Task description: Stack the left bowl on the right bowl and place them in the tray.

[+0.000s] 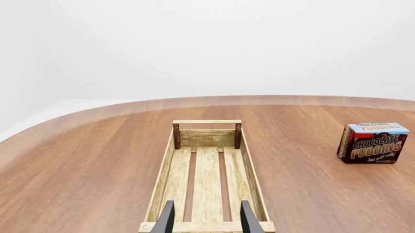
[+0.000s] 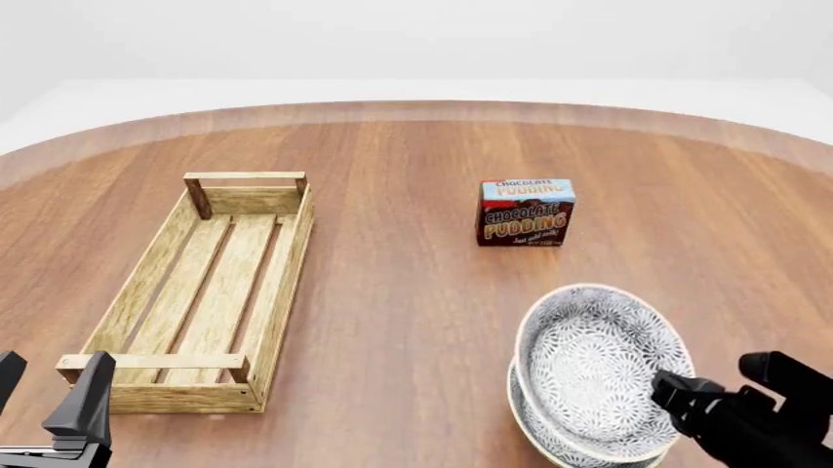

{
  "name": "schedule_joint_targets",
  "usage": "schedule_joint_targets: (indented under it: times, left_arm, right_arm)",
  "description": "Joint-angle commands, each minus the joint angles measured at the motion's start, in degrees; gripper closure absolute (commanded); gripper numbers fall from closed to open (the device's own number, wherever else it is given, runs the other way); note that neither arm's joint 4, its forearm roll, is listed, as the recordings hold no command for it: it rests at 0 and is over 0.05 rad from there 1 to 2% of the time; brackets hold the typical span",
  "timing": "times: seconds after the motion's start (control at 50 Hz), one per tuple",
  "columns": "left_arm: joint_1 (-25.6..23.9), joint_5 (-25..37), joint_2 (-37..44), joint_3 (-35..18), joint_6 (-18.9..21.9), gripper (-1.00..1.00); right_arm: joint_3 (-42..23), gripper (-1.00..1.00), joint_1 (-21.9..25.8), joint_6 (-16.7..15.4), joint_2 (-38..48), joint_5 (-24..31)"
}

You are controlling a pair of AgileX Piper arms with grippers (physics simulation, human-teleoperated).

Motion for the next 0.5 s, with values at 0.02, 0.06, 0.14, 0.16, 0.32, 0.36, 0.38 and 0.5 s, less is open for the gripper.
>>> schedule_joint_targets:
  times: [0.02,0.06,0.14,0.16,0.32,0.36,0.38,0.5]
  left_arm:
    - [0.00,0.00,0.00,0.00,0.00,-1.00]
    - [0.00,0.00,0.00,0.00,0.00,-1.00]
    - [0.00,0.00,0.00,0.00,0.00,-1.00]
    - [0.00,0.00,0.00,0.00,0.00,-1.00]
    - [0.00,0.00,0.00,0.00,0.00,-1.00]
    - [0.00,0.00,0.00,0.00,0.00,-1.00]
    - [0.00,0.00,0.00,0.00,0.00,-1.00]
    - [0.00,0.00,0.00,0.00,0.00,-1.00]
  right_arm:
    - [1.30,1.00,0.28,0.15,0.84,-2.09]
    - [1.49,1.00,0.34,0.01,1.37,-2.65]
    - [1.80,1.00,0.58,-0.61,2.46,-3.78]
    - [1.89,1.00,0.71,-0.65,2.58,-3.90]
    - [0.87,1.00,1.19,-2.81,1.84,-2.58]
    - [0.35,-1.00,1.00,-3.26,1.36,-1.97]
    - [0.14,-1.00,0.96,-3.43,1.10,-1.69]
    - [-0.15,-1.00,1.09,-3.73,0.37,-1.08]
